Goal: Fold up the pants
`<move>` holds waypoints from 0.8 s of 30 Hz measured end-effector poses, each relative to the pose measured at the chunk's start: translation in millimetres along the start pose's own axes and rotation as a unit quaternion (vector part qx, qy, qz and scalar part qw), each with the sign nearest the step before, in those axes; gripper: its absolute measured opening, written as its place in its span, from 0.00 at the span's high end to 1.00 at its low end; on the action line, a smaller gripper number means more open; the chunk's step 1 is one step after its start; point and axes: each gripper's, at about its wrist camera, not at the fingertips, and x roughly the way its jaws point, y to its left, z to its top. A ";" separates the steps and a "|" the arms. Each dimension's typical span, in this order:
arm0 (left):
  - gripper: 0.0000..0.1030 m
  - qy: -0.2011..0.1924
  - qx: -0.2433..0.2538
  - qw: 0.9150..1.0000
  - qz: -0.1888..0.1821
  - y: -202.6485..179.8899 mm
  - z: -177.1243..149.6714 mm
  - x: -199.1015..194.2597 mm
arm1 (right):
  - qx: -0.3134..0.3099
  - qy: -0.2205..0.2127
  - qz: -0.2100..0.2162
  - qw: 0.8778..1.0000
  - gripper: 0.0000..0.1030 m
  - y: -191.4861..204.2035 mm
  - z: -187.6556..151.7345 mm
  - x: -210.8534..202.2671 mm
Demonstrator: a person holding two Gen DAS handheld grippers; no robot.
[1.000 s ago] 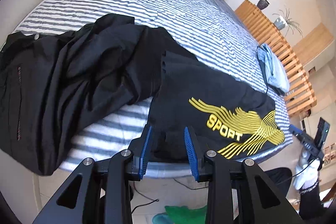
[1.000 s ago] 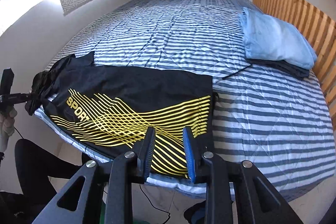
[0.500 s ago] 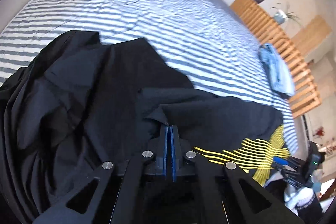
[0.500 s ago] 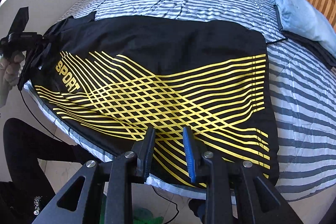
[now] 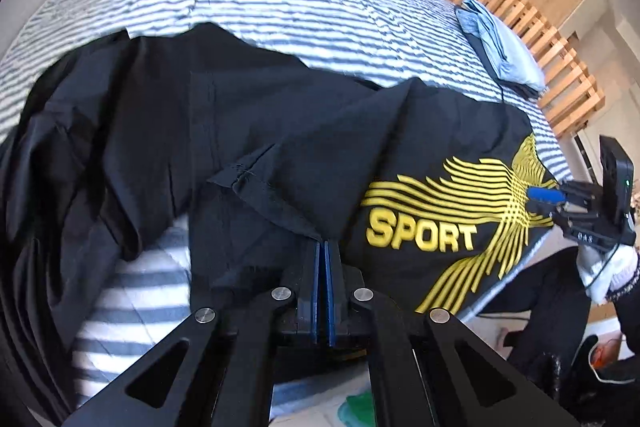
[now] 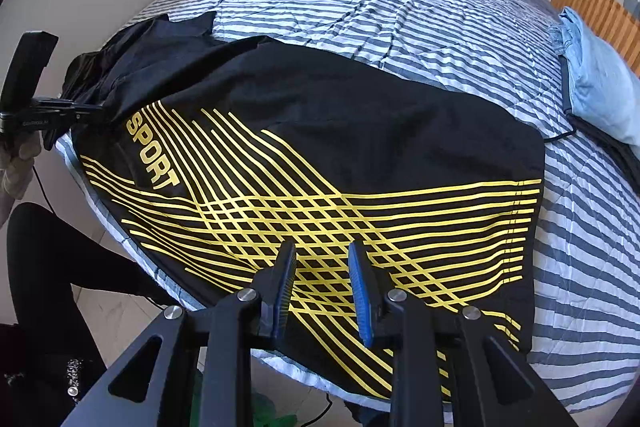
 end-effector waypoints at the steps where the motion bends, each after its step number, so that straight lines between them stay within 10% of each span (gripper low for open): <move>1: 0.98 -0.004 0.003 1.000 0.001 1.1 4.5 -0.6 | 0.002 0.003 0.001 1.000 0.76 -0.2 -1.6 2.4; 6: 0.91 0.025 0.001 1.000 -0.015 9.3 18.0 4.8 | 0.008 0.018 -0.001 1.000 0.76 -2.1 -12.1 11.6; 8: 0.57 0.030 -0.017 0.999 -0.016 19.4 19.4 6.5 | 0.008 0.018 -0.002 1.000 0.76 -1.6 -13.9 12.6; 13: 0.52 0.009 -0.101 0.994 -0.051 52.9 27.9 2.3 | 0.004 0.018 -0.005 1.000 0.76 0.2 -14.0 13.6; 16: 0.56 -0.003 -0.123 0.990 -0.063 60.6 36.0 4.6 | 0.000 0.017 -0.007 1.000 0.76 1.2 -13.7 12.6; 19: 0.95 -0.005 -0.132 0.989 -0.061 62.8 44.4 8.5 | 0.000 0.015 -0.009 1.000 0.76 2.6 -13.1 11.4; 24: 0.99 -0.029 -0.138 0.989 -0.051 67.6 59.4 -4.8 | -0.025 -0.015 0.000 1.000 0.76 22.4 -7.5 1.1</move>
